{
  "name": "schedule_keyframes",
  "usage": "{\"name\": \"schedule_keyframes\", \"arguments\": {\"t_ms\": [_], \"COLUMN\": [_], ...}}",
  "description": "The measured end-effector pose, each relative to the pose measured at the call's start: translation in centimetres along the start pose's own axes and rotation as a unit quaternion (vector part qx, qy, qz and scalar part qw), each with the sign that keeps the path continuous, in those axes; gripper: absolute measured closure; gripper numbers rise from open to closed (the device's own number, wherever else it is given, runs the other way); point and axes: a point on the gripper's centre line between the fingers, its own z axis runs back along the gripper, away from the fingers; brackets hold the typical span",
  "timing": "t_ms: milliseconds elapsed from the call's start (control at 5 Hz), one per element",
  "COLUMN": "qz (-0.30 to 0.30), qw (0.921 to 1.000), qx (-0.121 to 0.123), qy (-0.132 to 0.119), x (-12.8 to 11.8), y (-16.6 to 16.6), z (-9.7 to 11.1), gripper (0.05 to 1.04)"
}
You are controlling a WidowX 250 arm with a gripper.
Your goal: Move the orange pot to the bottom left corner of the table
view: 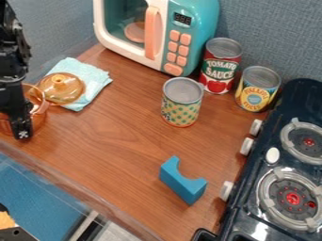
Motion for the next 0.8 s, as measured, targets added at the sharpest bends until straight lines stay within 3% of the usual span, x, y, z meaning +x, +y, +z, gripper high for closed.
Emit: {"name": "schedule_keyframes", "arguments": {"t_ms": [200,400,600,800], "qz": [0.002,-0.006,-0.019,-0.031], "qw": [0.9999,0.9995,0.9983,0.9962], "qx": [0.010,0.001,-0.024,-0.064], "qy": [0.012,0.029,0.050,0.051], "x": [0.0,-0.2,-0.4,-0.1], "y": [0.6,0.9,1.3,1.3], "z": [0.2,1.9,4.6,7.7], "gripper": [0.519,0.211,0.065,0.073]}}
